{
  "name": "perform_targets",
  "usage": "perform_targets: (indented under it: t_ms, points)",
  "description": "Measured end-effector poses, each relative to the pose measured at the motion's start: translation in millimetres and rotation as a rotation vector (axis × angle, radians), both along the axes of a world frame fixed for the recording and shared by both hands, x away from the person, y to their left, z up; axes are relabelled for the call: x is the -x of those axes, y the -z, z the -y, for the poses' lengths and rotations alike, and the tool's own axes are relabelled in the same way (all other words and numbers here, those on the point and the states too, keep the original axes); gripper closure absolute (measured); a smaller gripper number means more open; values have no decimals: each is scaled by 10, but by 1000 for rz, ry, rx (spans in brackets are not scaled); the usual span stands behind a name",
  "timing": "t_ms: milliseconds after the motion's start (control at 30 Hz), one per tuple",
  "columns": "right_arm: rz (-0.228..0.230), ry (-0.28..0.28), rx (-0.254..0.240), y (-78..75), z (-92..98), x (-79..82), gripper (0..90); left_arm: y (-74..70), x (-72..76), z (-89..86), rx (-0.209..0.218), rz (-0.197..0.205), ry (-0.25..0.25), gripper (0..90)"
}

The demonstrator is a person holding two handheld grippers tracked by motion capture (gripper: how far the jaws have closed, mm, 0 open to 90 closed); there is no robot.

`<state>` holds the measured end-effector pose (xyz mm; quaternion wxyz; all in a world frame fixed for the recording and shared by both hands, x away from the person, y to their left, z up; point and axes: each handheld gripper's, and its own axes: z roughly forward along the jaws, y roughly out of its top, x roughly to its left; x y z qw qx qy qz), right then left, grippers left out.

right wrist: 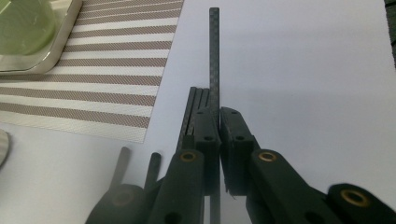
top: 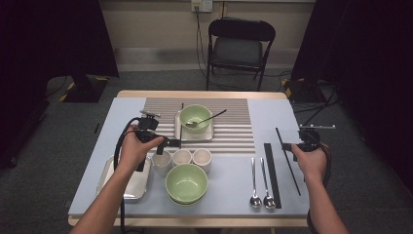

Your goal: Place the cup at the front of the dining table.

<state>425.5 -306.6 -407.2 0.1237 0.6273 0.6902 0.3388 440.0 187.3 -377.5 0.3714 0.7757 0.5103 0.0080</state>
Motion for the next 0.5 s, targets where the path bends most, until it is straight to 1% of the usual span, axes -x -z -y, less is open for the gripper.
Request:
perform_targets:
  t_ms: [100, 133, 200, 267, 367, 467, 500]
  points:
    - [4, -3, -9, -13, -17, -7, 868, 3, 0, 26, -9, 2, 1, 182]
    - [9, -4, -8, -20, -21, -8, 868, 7, 2, 41, -5, 1, 2, 182]
    - [19, -6, -12, -36, -30, -12, 868, 7, 4, 58, -9, 0, 8, 182]
    - [20, -5, -16, -57, -47, -14, 868, 5, 6, 77, 1, 1, 12, 182]
    - [28, -8, -20, -77, -74, -18, 868, 1, 11, 108, 3, -1, 24, 182]
    - [32, -12, -27, -89, -102, -21, 868, 0, 23, 142, -6, -4, 33, 181]
    - [37, -13, -27, -91, -111, -23, 868, 1, 26, 149, -2, -1, 34, 182]
